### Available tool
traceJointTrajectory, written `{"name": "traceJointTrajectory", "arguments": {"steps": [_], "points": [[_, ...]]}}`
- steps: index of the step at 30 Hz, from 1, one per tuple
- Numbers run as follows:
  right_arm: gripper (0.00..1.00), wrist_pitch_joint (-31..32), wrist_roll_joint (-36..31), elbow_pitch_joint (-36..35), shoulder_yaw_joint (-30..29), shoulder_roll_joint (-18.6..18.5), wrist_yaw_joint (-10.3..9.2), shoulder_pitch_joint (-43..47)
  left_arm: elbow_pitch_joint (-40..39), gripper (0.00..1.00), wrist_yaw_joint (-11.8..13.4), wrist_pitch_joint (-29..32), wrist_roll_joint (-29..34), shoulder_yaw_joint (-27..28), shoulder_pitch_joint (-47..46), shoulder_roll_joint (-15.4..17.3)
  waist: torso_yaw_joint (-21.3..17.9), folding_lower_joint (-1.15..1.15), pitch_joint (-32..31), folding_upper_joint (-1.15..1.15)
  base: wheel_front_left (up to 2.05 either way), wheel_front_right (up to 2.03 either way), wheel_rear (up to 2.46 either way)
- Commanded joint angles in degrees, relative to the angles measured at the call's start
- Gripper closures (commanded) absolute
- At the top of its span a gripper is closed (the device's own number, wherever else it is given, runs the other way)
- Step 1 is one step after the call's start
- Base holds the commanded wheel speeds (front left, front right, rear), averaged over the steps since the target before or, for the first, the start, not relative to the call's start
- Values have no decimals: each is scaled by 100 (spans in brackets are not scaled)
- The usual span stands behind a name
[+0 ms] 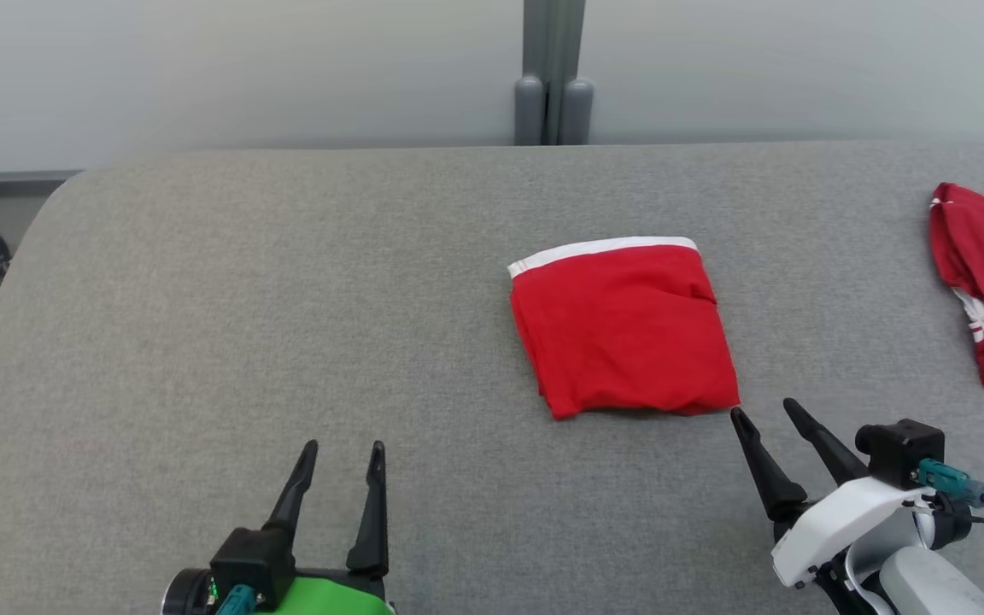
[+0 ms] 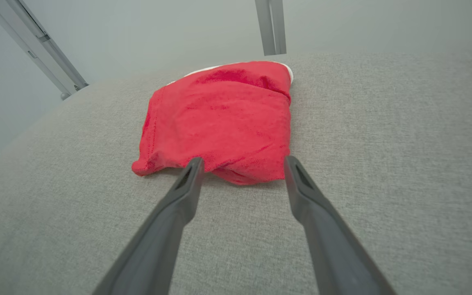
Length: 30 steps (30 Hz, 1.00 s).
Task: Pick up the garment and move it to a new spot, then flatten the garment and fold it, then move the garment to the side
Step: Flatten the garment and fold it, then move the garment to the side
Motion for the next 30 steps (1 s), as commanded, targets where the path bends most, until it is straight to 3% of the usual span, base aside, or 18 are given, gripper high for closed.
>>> {"name": "traceJointTrajectory", "arguments": {"steps": [1, 4, 8, 13, 21, 30], "points": [[0, -125, -147, -96, -66, 17, 1, 114, -83, 0, -12, 3, 75, 126, 178, 28, -361, 0, -289, 0, 0, 0, 0], [0, -265, -605, -284, -200, -11, -1, 261, -312, 0, -90, 3, 151, 331, 393, 25, -466, 0, -338, 0, 0, 0, 0], [0, -283, -1405, -1047, -1107, 403, 1, 668, -466, 0, -175, 2, 473, 528, 665, 18, -483, 0, -455, 0, 0, 0, 0], [0, -287, -2059, -1871, -1654, 777, 1, 1229, -582, 0, -207, 2, 676, 674, 834, 7, -481, 0, -572, 0, 0, 0, 0], [0, -288, -2374, -2284, -1734, 928, 0, 1611, -926, 0, -257, 3, 734, 733, 976, -1, -511, 0, -633, 0, 0, 0, 0], [0, -289, -2249, -2189, -1718, 979, 0, 1763, -1051, 0, -222, 2, 788, 711, 976, -1, -499, 0, -675, 0, 0, 0, 0]]}}
